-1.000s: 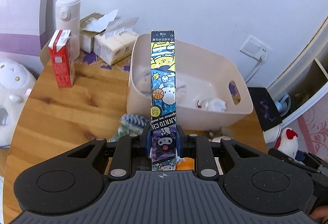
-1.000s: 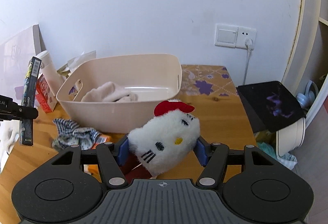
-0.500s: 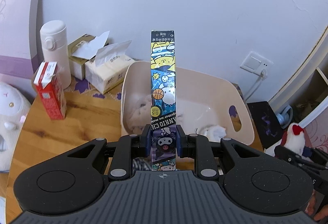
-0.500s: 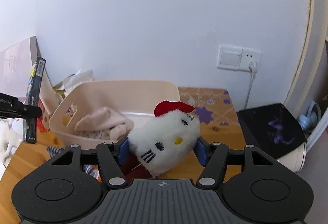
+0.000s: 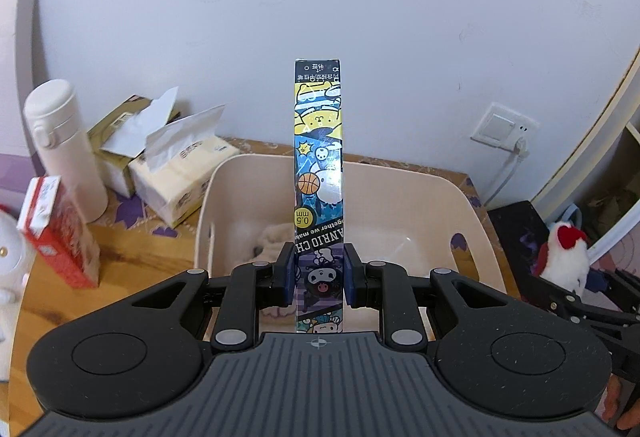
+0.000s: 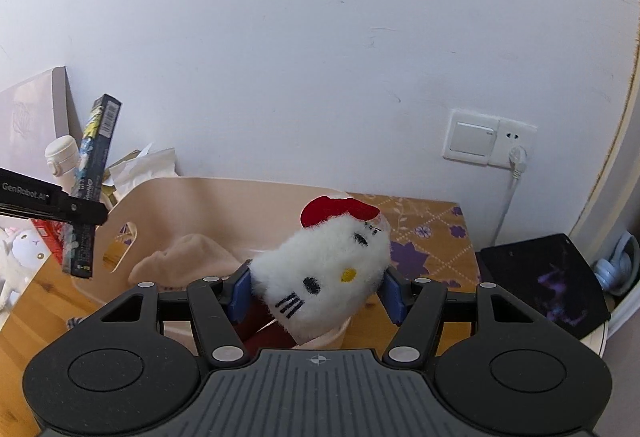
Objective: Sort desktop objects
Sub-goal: 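Carry the printed box and Hello Kitty plush up over the beige basket, then open both grippers to drop the box and plush into the basket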
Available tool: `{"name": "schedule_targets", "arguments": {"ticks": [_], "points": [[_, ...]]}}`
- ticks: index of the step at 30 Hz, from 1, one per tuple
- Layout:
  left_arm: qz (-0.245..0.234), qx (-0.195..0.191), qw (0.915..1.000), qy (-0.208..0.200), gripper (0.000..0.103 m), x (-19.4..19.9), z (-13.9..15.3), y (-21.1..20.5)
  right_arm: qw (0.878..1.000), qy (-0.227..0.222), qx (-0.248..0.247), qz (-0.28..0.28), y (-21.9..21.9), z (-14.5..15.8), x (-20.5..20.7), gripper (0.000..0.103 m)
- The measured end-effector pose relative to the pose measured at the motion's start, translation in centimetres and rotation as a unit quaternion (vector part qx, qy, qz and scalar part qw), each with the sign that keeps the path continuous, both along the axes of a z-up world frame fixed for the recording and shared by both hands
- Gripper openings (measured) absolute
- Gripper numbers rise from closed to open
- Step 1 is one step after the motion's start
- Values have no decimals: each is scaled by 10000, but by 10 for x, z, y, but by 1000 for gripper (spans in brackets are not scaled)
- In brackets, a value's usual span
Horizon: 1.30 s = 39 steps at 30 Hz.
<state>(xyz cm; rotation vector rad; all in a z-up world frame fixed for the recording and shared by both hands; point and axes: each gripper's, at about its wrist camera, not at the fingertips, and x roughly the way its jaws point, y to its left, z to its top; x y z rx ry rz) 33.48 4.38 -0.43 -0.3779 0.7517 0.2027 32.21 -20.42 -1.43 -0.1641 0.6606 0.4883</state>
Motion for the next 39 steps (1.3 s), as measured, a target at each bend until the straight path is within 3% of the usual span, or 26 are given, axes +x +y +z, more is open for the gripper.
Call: {"name": "schedule_targets", "arguments": {"ticks": [15, 24, 36, 38, 39], "points": [[-165, 272, 9972, 684, 23, 47, -49, -2, 9990, 234, -43, 383, 43, -29, 47, 60], [-379, 449, 9922, 1101, 23, 59, -73, -7, 9970, 720, -115, 243, 57, -61, 54, 60], [-329, 167, 9870, 1567, 23, 60, -92, -2, 9931, 1046, -351, 396, 58, -79, 45, 61], [-222, -5, 9867, 1611, 30, 58, -94, 4, 9929, 1047, -387, 400, 59, -78, 43, 65], [-181, -81, 9867, 1611, 39, 57, -94, 6, 9931, 1037, -399, 380, 59, -77, 42, 68]]}}
